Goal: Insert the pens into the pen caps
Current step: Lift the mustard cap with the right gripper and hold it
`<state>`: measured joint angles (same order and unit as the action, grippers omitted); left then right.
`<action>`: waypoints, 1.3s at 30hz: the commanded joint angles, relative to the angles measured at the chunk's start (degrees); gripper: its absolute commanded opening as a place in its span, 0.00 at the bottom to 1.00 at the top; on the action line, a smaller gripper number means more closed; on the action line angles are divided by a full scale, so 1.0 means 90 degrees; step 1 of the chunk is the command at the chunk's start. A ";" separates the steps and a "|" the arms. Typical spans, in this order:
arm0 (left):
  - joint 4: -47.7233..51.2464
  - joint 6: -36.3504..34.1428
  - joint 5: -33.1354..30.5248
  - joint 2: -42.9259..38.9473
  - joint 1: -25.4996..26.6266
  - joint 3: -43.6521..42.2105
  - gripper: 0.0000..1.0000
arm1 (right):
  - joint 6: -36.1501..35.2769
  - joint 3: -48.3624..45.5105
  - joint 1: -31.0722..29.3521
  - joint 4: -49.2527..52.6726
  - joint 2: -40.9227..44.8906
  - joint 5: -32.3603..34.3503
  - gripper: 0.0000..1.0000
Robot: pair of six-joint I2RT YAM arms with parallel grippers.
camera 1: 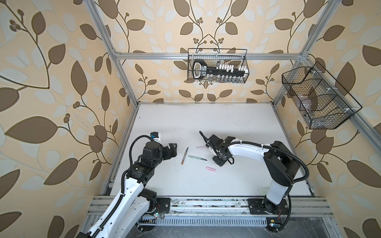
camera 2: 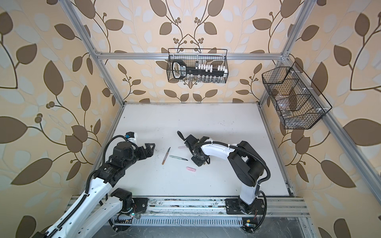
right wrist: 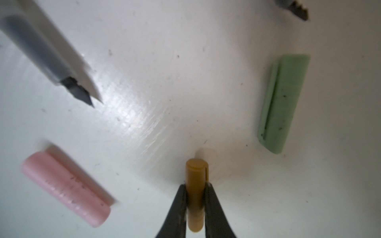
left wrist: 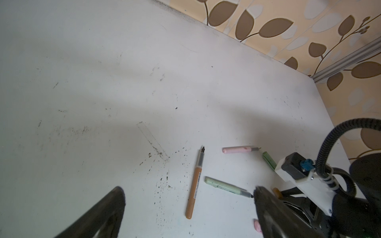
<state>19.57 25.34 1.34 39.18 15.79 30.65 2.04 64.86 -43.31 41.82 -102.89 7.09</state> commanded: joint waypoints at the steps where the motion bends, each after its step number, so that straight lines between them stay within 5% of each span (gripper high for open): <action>1: -0.0056 -0.0116 0.0183 0.0055 0.0013 0.0257 0.99 | 0.0096 -0.0011 0.0192 -0.0011 0.0217 -0.0654 0.18; 14: -0.0061 -0.0138 0.0300 0.0226 0.0013 0.0276 0.99 | 0.0193 0.0177 0.0155 0.0314 -0.0197 -0.0256 0.27; 33: 0.0001 -0.0121 0.0207 0.0207 0.0013 0.0302 0.99 | 0.0182 0.0192 0.0921 0.0114 0.0510 -0.1268 0.33; 39: -0.0003 -0.0123 0.0219 0.0242 0.0013 0.0295 0.99 | -0.0054 0.0210 0.0632 0.0162 0.0256 -0.0930 0.32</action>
<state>19.55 25.21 3.03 41.50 15.79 30.81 3.55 65.08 -35.81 42.41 -99.00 -2.09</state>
